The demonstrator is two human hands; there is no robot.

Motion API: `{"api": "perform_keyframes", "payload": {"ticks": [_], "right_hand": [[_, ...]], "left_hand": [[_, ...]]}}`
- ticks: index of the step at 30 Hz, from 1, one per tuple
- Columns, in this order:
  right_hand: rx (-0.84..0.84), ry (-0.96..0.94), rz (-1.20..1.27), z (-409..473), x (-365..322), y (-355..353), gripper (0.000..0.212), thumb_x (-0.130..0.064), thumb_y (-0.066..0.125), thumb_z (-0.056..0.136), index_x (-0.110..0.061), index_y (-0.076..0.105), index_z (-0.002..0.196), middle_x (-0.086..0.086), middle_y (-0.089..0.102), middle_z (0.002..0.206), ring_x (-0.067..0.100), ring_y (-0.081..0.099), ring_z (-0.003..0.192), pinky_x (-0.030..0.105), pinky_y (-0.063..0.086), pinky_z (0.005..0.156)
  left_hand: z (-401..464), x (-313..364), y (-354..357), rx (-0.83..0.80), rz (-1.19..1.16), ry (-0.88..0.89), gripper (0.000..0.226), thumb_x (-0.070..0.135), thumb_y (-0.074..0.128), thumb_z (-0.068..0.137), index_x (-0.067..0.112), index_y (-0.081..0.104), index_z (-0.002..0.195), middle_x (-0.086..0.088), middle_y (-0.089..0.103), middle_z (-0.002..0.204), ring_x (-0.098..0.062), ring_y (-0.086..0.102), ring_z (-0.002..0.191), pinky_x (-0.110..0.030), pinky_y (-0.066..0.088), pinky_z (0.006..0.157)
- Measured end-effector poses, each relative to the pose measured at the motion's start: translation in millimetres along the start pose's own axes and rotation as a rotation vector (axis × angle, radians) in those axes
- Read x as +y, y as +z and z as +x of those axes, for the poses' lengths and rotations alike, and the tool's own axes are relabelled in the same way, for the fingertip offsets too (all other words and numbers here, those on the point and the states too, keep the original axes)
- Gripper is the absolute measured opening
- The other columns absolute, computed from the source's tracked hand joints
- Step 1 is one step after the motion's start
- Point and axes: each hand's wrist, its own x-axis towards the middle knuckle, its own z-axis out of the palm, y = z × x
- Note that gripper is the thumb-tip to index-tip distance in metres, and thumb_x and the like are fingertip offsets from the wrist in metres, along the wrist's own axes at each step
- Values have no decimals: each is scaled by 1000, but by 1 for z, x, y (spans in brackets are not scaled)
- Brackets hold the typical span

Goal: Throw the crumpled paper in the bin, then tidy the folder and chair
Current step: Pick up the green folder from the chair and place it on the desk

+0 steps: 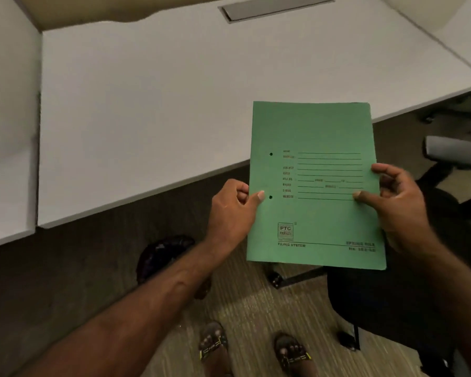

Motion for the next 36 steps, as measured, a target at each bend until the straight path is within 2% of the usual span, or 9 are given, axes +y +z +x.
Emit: {"api": "perform_keyframes", "payload": {"ticks": [2, 11, 15, 17, 22, 25, 29, 33, 36], "right_hand": [[-27, -25, -12, 0, -17, 22, 65, 10, 73, 85, -10, 50, 142, -3, 65, 118, -1, 74, 93, 15, 60, 73], [-167, -98, 19, 16, -88, 123, 66, 4, 80, 82, -17, 54, 139, 1, 66, 119, 1, 74, 89, 15, 59, 66], [-197, -140, -4, 25, -118, 151, 65, -2, 83, 82, -26, 58, 137, 2, 67, 124, 25, 73, 102, 36, 64, 80], [-221, -167, -24, 34, -134, 164, 65, -4, 84, 82, -29, 59, 136, 0, 67, 124, 29, 72, 105, 41, 62, 87], [-286, -213, -33, 63, -175, 193, 61, -7, 84, 83, -32, 61, 134, -1, 68, 119, 12, 74, 87, 20, 58, 63], [-315, -221, -8, 86, -193, 211, 60, -7, 84, 83, -31, 62, 133, -5, 69, 116, 20, 75, 91, 21, 59, 64], [-329, -255, -30, 121, -206, 235, 59, -9, 84, 83, -36, 63, 130, -14, 67, 117, 18, 70, 91, 17, 56, 61], [-342, -275, -50, 166, -216, 259, 56, -8, 81, 85, -39, 64, 129, -15, 65, 125, 15, 68, 94, 18, 57, 63], [-375, -252, -55, 198, -225, 273, 55, -10, 79, 87, -42, 63, 129, -18, 67, 126, 14, 69, 101, 24, 60, 67]], "left_hand": [[4, -2, -25, 24, -10, -9, 24, 44, 76, 90, 28, 58, 94, 9, 68, 84, 3, 68, 70, -16, 55, 55], [32, 8, -144, 202, -31, -16, 25, 44, 77, 90, 26, 60, 94, 10, 69, 84, 8, 67, 73, -9, 50, 51], [42, 19, -180, 259, -50, -34, 24, 45, 76, 90, 28, 60, 93, 10, 70, 84, 12, 66, 74, -7, 49, 50], [49, 27, -194, 293, -70, -32, 22, 43, 77, 89, 30, 60, 91, 11, 70, 82, 13, 66, 74, -6, 48, 50], [74, 44, -227, 363, -115, -23, 14, 33, 77, 91, 22, 69, 93, 11, 73, 78, 9, 68, 70, -6, 48, 53], [97, 52, -241, 388, -86, -25, 13, 28, 74, 95, 16, 71, 99, 12, 74, 81, 8, 69, 71, -6, 49, 54], [130, 64, -252, 444, -38, -5, 10, 19, 67, 98, 15, 73, 104, 14, 73, 88, 5, 69, 76, -8, 51, 60], [172, 74, -254, 462, -13, -16, 22, 14, 62, 97, 15, 74, 116, 6, 76, 95, -12, 71, 87, -28, 57, 78], [202, 79, -255, 464, 6, -29, 27, 12, 60, 98, 16, 72, 122, 6, 76, 96, -14, 70, 88, -24, 54, 76]]}}
